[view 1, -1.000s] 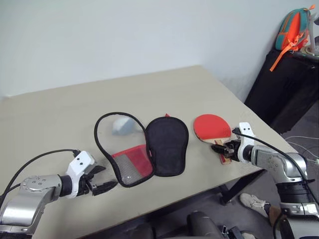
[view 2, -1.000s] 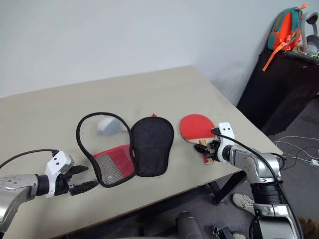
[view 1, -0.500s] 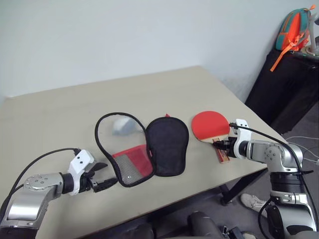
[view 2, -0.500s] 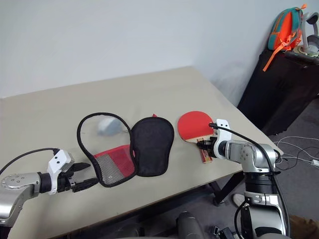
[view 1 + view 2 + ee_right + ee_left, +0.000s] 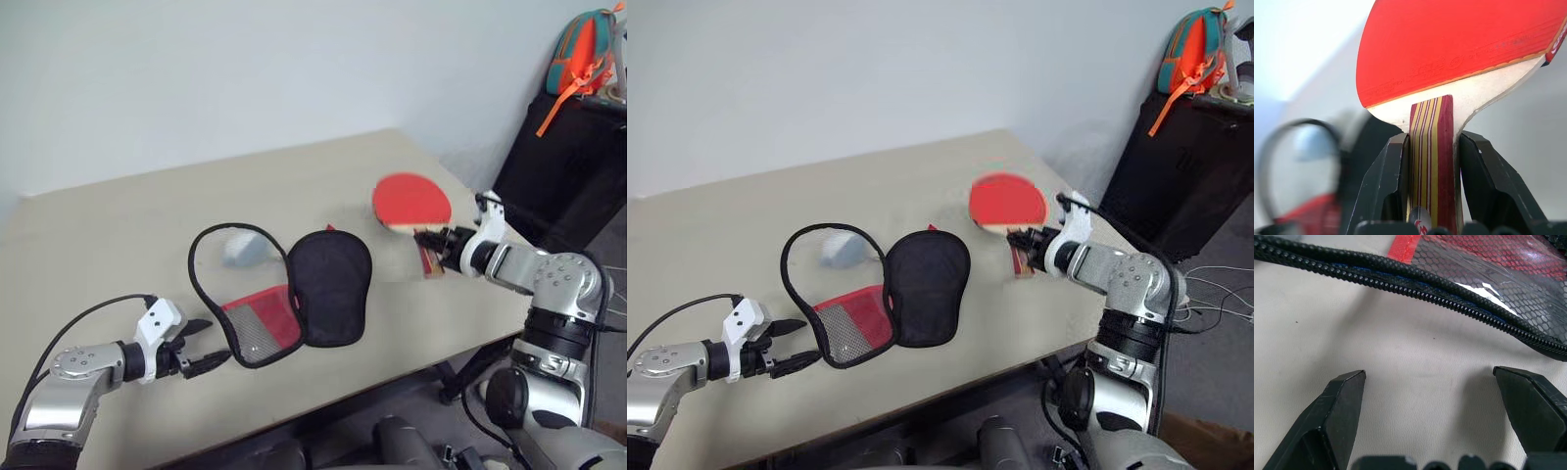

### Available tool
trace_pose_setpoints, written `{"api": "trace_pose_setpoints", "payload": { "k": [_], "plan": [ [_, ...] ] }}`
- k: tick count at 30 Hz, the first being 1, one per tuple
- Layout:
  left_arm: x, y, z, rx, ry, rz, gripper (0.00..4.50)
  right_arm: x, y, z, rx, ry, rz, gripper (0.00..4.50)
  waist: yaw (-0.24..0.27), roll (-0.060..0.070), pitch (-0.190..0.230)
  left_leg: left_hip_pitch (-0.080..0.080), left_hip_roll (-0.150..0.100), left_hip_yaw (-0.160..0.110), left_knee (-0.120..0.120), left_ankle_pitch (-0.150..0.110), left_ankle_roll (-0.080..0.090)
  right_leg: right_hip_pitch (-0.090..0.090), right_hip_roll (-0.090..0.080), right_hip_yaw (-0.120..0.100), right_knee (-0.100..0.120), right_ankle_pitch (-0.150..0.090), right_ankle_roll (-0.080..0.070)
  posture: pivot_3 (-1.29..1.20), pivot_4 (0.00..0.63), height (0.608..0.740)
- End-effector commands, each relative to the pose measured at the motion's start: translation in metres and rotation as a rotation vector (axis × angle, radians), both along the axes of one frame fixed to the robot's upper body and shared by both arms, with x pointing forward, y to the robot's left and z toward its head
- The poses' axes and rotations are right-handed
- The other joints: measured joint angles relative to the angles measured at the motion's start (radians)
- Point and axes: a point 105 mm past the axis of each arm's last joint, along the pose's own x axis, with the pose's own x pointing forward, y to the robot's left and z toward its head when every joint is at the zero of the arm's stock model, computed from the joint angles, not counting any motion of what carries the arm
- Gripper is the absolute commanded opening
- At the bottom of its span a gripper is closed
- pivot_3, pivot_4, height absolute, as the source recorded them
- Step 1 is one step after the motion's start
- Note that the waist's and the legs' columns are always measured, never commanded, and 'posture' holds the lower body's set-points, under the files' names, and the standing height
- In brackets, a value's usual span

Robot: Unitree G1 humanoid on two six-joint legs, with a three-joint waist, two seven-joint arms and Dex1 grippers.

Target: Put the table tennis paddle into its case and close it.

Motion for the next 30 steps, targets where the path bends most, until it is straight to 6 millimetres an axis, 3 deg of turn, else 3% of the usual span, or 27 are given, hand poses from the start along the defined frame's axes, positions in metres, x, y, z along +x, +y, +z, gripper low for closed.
{"api": "trace_pose_setpoints", "payload": {
  "k": [1,12,17,26,30],
  "plan": [
    [-0.005,0.006,-0.014,0.039,0.071,0.031,4.50,-0.004,0.018,0.020,0.039,-0.050,0.047,1.21,0.000,0.000,0.000,0.000,0.000,0.000,0.000,0.000,0.000,0.000,0.000,0.000,0.000,0.000,0.000,0.00,0.000,0.740],
    [0.000,0.005,-0.022,0.043,0.080,0.013,4.50,-0.017,0.101,0.007,0.112,0.051,0.178,1.21,0.003,0.005,0.000,-0.002,-0.001,-0.003,0.000,0.000,0.000,0.001,0.000,-0.001,-0.001,0.000,0.000,0.00,0.000,0.740],
    [0.007,0.001,-0.027,0.039,0.077,-0.005,4.50,-0.018,0.119,-0.014,0.077,0.153,0.159,1.21,0.003,0.008,-0.001,-0.001,-0.001,-0.004,0.000,0.001,0.001,0.003,0.000,-0.003,-0.002,0.000,0.000,0.00,0.000,0.740],
    [0.010,-0.001,-0.032,0.038,0.087,-0.025,4.50,-0.033,0.150,-0.014,0.113,0.201,0.267,1.21,0.003,0.011,-0.002,-0.001,-0.003,-0.012,0.000,0.002,0.003,0.008,0.000,-0.005,-0.003,0.000,0.000,0.00,0.000,0.740],
    [0.013,-0.011,-0.025,0.033,0.076,-0.046,4.50,-0.042,0.157,-0.027,0.073,0.243,0.335,1.21,0.003,0.012,-0.002,-0.001,-0.003,-0.012,0.000,0.002,0.003,0.008,-0.001,-0.005,-0.003,0.000,0.000,0.00,0.000,0.740]
  ]
}}
